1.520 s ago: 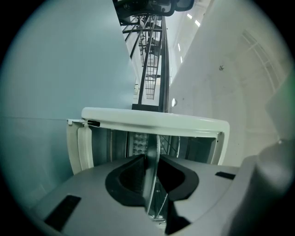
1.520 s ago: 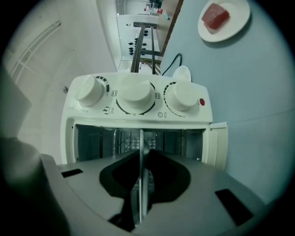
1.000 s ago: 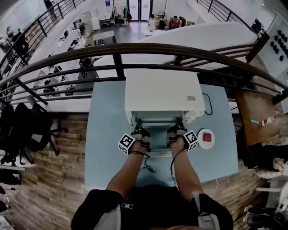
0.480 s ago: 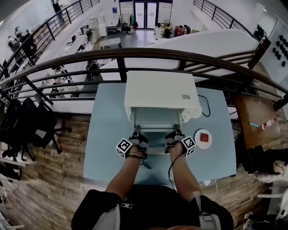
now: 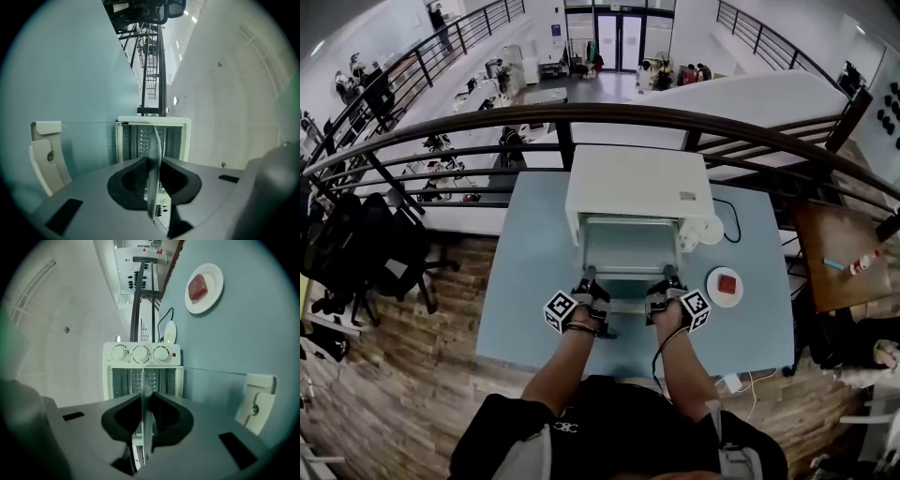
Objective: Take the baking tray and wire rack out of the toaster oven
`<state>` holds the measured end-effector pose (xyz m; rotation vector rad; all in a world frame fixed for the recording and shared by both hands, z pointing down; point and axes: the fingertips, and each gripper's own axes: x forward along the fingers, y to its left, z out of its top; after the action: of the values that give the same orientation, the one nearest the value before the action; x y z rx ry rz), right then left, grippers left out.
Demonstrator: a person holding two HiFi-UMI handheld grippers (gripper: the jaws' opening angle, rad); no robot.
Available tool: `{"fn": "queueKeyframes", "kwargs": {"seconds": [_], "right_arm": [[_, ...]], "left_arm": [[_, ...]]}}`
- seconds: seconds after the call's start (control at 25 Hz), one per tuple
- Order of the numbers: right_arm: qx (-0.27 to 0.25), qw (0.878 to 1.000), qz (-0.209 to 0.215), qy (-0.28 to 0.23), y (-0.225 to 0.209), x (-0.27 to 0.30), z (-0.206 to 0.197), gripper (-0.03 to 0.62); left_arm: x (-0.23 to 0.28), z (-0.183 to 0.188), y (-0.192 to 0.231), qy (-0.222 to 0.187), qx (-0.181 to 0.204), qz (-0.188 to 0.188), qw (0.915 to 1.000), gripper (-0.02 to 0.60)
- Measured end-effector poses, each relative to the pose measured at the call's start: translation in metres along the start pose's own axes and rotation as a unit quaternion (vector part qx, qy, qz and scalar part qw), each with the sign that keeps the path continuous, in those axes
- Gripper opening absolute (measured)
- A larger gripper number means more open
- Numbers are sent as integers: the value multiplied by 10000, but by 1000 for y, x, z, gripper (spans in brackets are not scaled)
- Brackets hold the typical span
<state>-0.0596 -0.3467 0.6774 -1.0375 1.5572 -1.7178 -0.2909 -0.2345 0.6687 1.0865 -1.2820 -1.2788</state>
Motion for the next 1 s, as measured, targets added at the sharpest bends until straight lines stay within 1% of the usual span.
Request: {"fn": "queueKeyframes", "kwargs": {"seconds": [0.2, 0.4, 0.68, 1.0], "right_arm": [[13, 10000, -15, 41, -6, -20, -4, 51], [-63, 9998, 81, 162, 1, -39, -12, 51], [-149, 9993, 209, 271, 9, -69, -14, 51], [-248, 9985, 435, 230, 21, -102, -1, 51]], "left_arm": [[-23, -5, 5, -47, 7, 51, 10000, 63], [-48, -9, 1, -128, -33, -12, 9999, 63], [-80, -22, -6, -142, 12, -124, 9998, 63], [-103, -48, -18, -21, 155, -256, 9995, 63]]}}
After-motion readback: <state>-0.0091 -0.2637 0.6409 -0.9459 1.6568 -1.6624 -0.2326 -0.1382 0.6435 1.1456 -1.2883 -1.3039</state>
